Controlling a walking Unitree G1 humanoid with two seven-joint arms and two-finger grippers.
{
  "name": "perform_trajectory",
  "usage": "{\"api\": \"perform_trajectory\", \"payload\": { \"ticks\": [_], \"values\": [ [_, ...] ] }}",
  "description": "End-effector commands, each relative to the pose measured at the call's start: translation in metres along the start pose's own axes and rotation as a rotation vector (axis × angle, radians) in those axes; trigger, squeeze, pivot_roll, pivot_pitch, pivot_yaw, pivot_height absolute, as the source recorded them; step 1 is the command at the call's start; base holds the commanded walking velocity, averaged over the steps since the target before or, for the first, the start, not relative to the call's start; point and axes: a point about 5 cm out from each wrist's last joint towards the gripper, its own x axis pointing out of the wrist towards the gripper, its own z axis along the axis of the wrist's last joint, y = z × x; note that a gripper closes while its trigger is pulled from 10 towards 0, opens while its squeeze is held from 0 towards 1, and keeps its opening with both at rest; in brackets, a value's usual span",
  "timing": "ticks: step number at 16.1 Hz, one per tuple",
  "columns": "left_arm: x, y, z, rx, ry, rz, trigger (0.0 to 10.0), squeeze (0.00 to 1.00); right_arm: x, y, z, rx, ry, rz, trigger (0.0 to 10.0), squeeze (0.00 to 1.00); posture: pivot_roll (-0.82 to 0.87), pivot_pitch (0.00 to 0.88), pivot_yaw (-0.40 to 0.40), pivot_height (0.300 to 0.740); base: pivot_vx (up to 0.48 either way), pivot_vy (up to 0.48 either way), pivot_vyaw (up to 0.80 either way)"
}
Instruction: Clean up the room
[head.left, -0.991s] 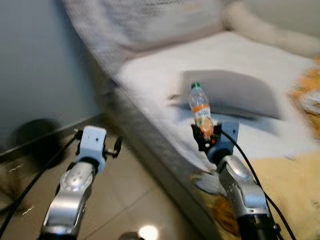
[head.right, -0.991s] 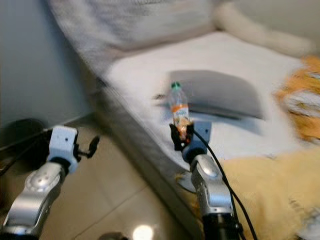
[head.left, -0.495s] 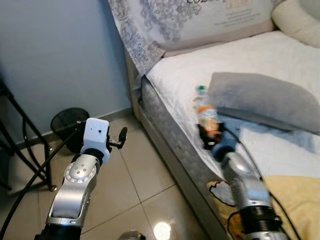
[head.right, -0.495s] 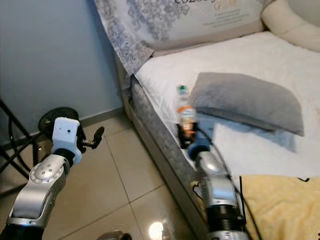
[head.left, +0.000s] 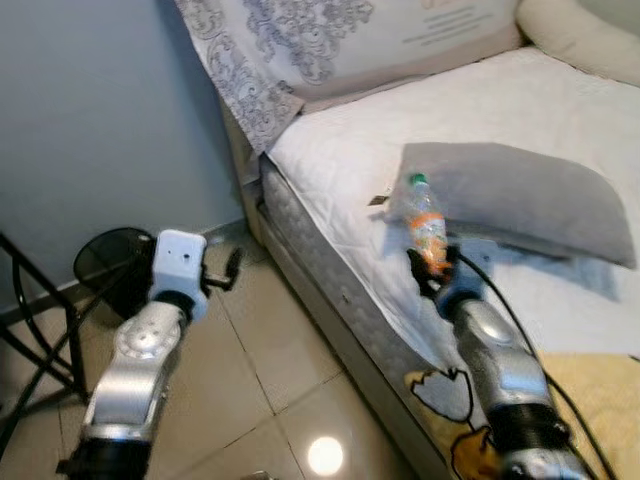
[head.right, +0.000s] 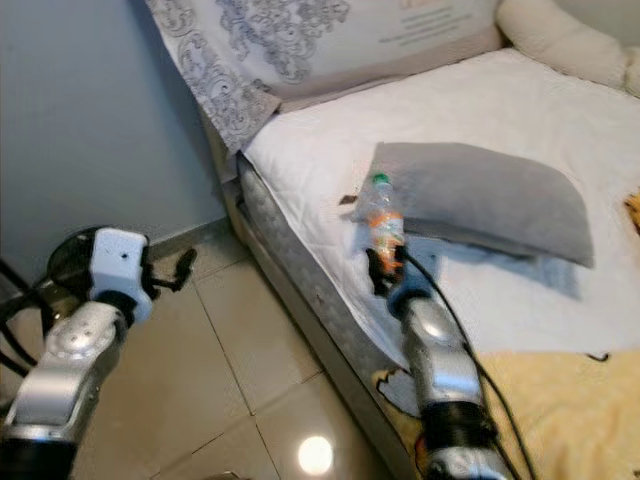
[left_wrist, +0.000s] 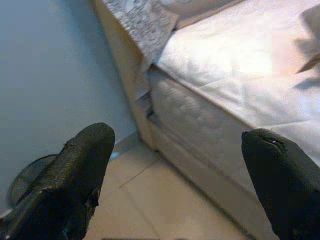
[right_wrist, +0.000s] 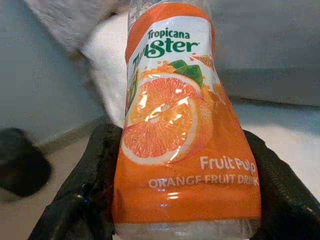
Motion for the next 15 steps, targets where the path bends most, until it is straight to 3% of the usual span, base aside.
{"api": "perform_trajectory", "payload": {
  "ticks": [1, 4, 9, 15],
  "values": [
    [0.003, -0.0002, 0.0052, 0.005, -0.02, -0.008, 10.0, 0.0, 0.0022, 0.0023, 0.0041, -0.009, -0.018, 0.028, 10.0, 0.0, -0.01, 0.0, 0.053, 0.74, 0.311, 0.0, 0.8],
    [0.0037, -0.0008, 0.0087, 0.0, -0.033, -0.008, 10.0, 0.0, 0.0022, -0.0013, 0.0045, -0.028, -0.018, 0.029, 10.0, 0.0, 0.01, 0.0, 0.042, 0.74, 0.312, 0.0, 0.8],
    [0.0068, 0.004, 0.0105, -0.013, -0.037, -0.002, 10.0, 0.0, 0.0057, 0.0068, 0.0021, -0.036, -0.014, 0.043, 10.0, 0.0, 0.0, 0.0, 0.047, 0.74, 0.334, 0.0, 0.0],
    [0.008, 0.0004, 0.0117, -0.023, -0.04, -0.017, 10.0, 0.0, 0.0081, 0.0035, 0.005, -0.04, -0.03, 0.028, 10.0, 0.0, 0.01, 0.0, 0.051, 0.74, 0.356, 0.0, 0.0]
  ]
}}
